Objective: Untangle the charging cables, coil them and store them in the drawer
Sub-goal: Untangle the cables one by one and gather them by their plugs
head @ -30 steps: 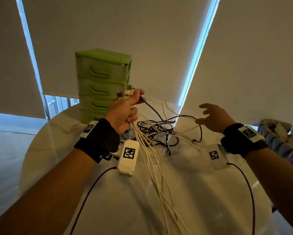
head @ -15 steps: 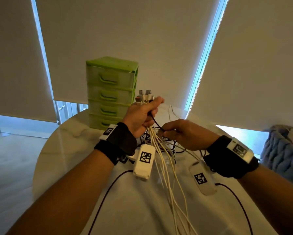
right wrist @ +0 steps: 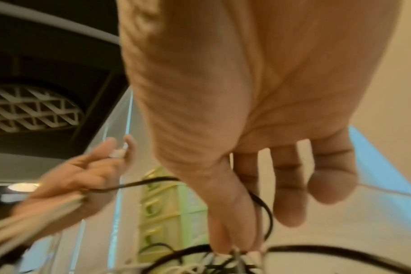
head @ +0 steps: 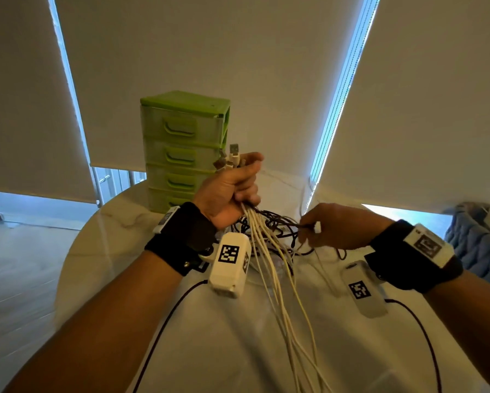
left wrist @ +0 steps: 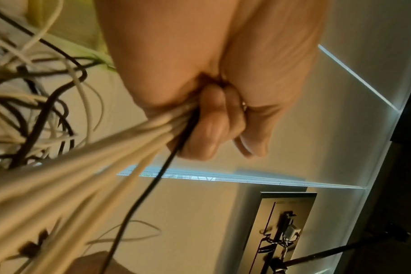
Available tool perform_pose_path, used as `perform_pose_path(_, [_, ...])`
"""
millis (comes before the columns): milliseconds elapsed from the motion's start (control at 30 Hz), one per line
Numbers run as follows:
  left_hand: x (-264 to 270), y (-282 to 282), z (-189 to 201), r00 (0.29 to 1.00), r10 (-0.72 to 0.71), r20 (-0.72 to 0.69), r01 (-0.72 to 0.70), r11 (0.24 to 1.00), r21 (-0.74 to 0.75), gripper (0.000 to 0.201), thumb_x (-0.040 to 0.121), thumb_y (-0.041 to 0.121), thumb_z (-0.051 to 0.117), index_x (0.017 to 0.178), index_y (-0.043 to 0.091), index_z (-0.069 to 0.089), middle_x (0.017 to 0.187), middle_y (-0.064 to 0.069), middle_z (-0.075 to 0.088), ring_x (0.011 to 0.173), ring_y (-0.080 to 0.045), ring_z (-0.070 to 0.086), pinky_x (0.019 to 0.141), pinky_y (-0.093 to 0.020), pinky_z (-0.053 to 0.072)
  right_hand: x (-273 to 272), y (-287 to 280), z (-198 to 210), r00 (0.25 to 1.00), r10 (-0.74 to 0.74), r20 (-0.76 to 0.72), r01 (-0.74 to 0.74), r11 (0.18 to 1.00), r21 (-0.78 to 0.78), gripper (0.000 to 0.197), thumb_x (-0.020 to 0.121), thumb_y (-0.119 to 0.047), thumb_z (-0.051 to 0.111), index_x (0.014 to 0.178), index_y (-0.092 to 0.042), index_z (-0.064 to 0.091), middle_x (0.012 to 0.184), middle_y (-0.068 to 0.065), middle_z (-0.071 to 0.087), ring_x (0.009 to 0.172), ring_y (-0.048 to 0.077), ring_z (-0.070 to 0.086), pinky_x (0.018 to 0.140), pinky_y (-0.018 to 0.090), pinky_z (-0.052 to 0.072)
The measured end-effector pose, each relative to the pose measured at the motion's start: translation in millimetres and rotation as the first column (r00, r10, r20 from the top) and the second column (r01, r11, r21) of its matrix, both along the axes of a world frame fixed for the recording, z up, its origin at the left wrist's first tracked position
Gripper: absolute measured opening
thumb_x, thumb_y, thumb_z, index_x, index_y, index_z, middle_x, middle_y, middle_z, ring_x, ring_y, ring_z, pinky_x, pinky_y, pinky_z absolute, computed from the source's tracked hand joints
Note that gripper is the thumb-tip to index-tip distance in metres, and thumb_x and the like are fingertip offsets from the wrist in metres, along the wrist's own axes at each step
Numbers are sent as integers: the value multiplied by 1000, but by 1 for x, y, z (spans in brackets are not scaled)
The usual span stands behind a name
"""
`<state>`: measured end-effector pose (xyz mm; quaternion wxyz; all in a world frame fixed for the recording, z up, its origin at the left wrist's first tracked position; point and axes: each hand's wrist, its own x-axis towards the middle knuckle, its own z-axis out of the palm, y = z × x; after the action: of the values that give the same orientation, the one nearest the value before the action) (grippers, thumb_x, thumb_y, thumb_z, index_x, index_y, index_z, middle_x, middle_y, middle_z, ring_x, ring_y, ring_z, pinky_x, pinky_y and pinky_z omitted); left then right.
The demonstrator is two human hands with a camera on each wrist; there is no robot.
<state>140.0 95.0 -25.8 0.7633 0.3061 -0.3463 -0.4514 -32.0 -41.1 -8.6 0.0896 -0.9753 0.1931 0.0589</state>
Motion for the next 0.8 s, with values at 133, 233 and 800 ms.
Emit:
perform_pose_path(133, [10,7,6,998,-21,55,22,1000,-12,21,86,15,52,105,18,59,42,11,25,32,-1,22,33,-15,25,-8,-36,-1,988,-147,45,148,989,-21,30,87,-9,56,73,-35,65,80,-18,59,77,4,56,73,18,40])
perform_pose_path(233, [8,4,12,997,23,77,-24,1000,12,31,82,7,53,111,17,58,41,11,25,31,-1,21,33,-15,20,-4,-44,6,990,-135,38,138,987,-78,18,90,-9,57,79,-18,68,84,-5,65,81,11,58,77,23,46])
perform_pose_path(800, [-23,-25,19,840,226,494,-330,934,135,16,92,14,62,77,15,66,64,-5,42,40,-6,24,37,-18,24,9,11,44,618,-232,752,-94,927,363,50,82,-24,74,126,-25,50,112,2,60,77,16,68,61,23,55])
